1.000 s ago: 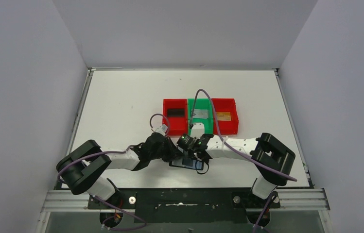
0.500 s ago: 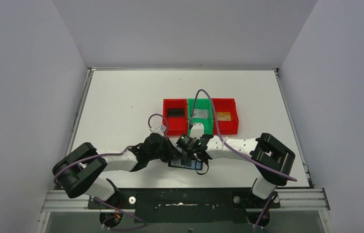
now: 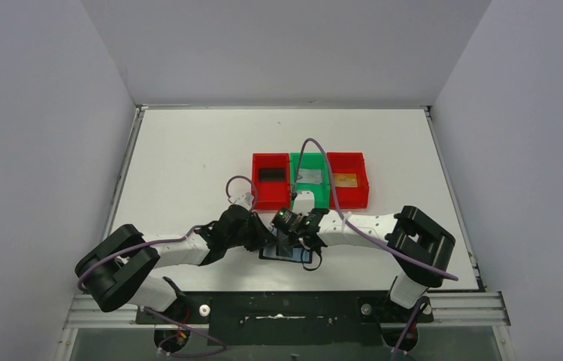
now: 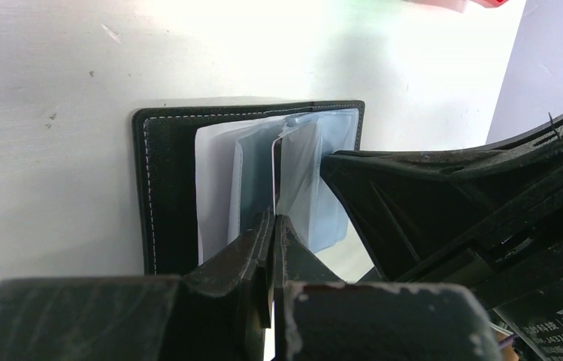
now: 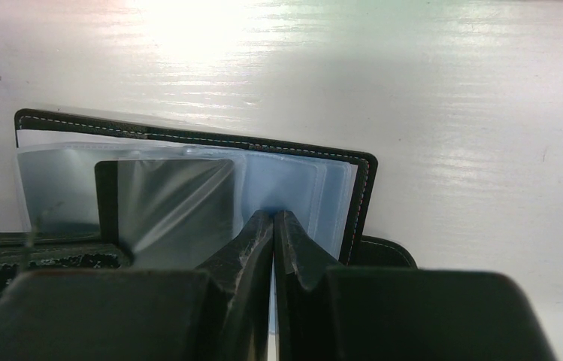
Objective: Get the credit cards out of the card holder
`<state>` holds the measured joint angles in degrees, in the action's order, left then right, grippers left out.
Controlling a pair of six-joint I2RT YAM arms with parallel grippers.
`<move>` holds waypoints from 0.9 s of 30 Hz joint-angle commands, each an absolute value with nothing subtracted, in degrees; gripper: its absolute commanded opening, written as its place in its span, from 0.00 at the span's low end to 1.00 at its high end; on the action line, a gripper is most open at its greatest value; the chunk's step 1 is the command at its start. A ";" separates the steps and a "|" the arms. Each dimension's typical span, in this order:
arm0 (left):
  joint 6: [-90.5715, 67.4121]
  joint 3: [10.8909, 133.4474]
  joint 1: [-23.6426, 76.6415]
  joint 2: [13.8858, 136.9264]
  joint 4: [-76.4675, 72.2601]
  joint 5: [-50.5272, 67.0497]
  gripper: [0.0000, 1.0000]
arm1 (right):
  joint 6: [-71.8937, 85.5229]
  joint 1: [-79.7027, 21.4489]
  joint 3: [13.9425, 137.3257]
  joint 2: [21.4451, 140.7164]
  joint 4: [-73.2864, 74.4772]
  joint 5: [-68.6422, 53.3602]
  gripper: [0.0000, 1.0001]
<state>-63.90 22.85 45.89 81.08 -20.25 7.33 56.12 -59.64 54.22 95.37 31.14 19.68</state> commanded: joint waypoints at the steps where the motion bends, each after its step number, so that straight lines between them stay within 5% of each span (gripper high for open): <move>1: -60.71 21.72 44.05 78.69 -16.93 6.69 0.00 | 55.29 -58.92 50.98 99.35 37.10 20.41 0.01; 21: -63.40 20.09 43.86 83.64 -31.40 15.15 0.10 | 53.44 -57.80 49.42 96.88 31.36 16.14 0.04; 27: -63.94 19.77 43.86 84.39 -33.69 15.72 0.00 | 53.43 -57.58 48.96 96.68 30.89 15.82 0.04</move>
